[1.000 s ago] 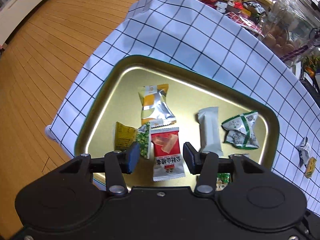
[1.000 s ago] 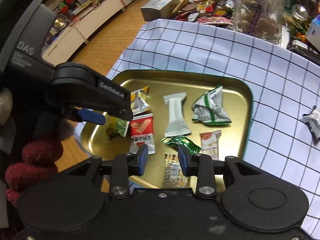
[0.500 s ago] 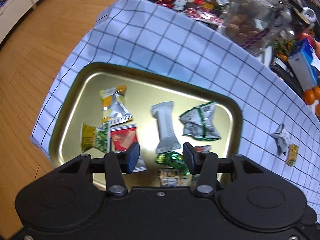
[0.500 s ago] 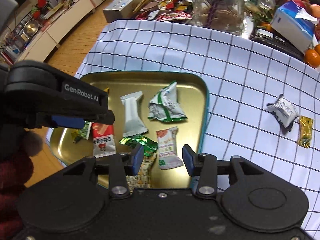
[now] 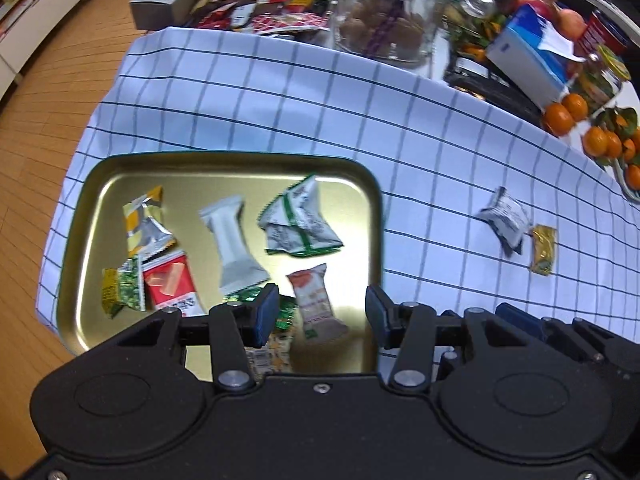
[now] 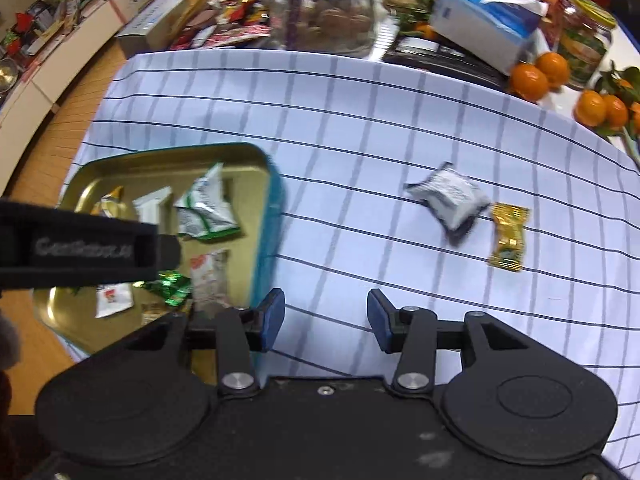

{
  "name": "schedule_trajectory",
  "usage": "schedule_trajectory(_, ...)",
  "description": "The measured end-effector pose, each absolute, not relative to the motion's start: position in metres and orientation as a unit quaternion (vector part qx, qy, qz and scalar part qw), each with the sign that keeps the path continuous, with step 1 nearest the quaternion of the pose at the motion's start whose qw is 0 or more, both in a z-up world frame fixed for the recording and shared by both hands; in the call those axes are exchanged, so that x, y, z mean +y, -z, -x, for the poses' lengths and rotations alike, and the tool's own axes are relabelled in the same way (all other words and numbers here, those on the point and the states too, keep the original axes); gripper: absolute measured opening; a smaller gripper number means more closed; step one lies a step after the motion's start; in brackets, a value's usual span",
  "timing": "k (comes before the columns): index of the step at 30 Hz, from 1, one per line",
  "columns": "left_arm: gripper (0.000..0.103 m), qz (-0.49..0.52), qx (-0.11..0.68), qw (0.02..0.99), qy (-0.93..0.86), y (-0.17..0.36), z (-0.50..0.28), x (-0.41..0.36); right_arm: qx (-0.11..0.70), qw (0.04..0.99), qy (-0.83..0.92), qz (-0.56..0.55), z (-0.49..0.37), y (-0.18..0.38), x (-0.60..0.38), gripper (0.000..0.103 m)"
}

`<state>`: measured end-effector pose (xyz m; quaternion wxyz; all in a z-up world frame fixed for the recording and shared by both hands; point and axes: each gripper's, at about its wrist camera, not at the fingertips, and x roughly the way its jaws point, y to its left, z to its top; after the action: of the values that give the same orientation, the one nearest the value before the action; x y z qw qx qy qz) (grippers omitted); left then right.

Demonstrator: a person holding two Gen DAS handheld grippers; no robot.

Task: Organize snacks
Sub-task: 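Move both tools back over the white packet and gold candy on the cloth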

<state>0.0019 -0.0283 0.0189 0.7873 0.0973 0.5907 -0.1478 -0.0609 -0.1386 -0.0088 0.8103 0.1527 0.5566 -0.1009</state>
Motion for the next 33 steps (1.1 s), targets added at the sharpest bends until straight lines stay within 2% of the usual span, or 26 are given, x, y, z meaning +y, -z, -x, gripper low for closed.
schedule_trajectory(11,0.055,-0.116,0.594,0.772,0.195,-0.012,0.011,-0.08,0.562,0.781,0.195,-0.189,0.087,0.02,-0.21,0.051)
schedule_trajectory(18,0.055,-0.095,0.608,0.76,0.21,-0.015,0.003,-0.099,0.534,0.739,0.291,-0.29,0.101,0.023,-0.274,0.052)
schedule_trajectory(28,0.055,-0.071,0.612,0.762,0.198,-0.016,-0.017,-0.102,0.511,0.762,0.273,-0.289,0.079,0.029,-0.274,0.051)
schedule_trajectory(33,0.055,-0.064,0.618,0.758,0.201,-0.013,-0.019,-0.105,0.511,0.776,0.272,-0.25,0.066,0.034,-0.264,0.051)
